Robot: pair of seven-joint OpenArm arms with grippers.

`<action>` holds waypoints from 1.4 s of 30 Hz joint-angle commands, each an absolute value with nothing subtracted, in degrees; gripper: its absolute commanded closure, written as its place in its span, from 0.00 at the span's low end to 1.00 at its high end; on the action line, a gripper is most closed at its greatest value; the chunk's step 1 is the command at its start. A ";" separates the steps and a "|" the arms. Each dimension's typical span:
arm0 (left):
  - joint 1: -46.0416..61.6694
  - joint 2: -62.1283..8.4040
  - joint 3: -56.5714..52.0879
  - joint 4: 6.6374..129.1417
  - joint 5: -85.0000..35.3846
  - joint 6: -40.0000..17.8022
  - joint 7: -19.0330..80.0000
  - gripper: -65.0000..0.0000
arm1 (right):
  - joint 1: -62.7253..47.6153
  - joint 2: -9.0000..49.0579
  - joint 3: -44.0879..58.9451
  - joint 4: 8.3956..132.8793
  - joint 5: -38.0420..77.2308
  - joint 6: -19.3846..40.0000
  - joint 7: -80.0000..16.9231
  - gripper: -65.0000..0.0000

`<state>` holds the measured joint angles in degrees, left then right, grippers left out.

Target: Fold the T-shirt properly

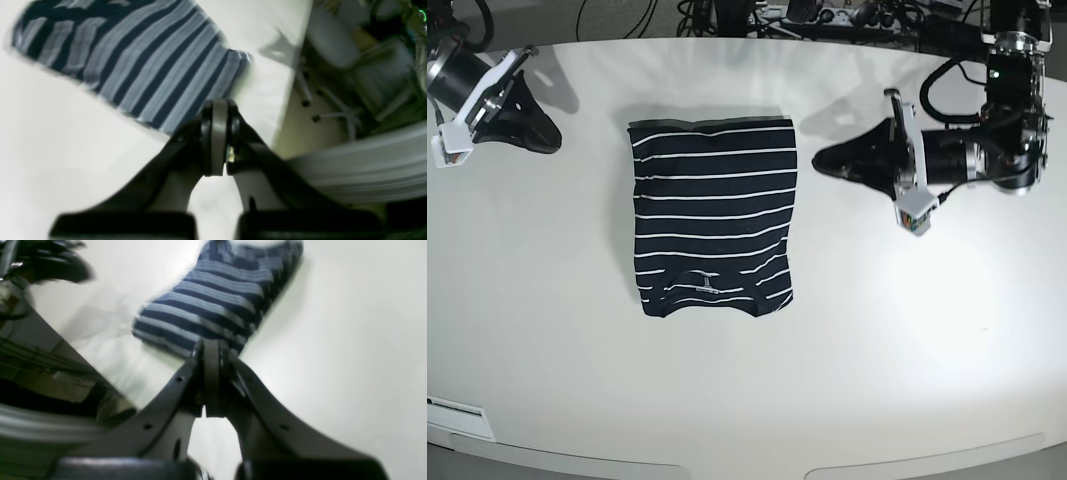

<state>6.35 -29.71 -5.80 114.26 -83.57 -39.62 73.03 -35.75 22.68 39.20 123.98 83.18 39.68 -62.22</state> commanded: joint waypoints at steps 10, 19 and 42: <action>31.11 -31.62 -17.96 134.47 -85.00 -40.00 72.07 1.00 | -52.40 23.64 47.68 134.87 85.00 40.00 -63.57 1.00; 55.18 -31.59 -25.67 135.00 -85.00 -40.00 75.29 1.00 | -67.64 23.62 47.68 135.00 85.00 40.00 -68.69 1.00; 47.70 -30.20 -0.49 79.26 -43.70 -40.00 39.53 1.00 | -58.35 29.02 11.86 86.76 39.81 34.70 -32.18 1.00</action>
<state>46.54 -30.02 -0.32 78.39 -42.87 -39.90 38.87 -56.93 28.34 11.33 86.19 39.09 34.41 -31.29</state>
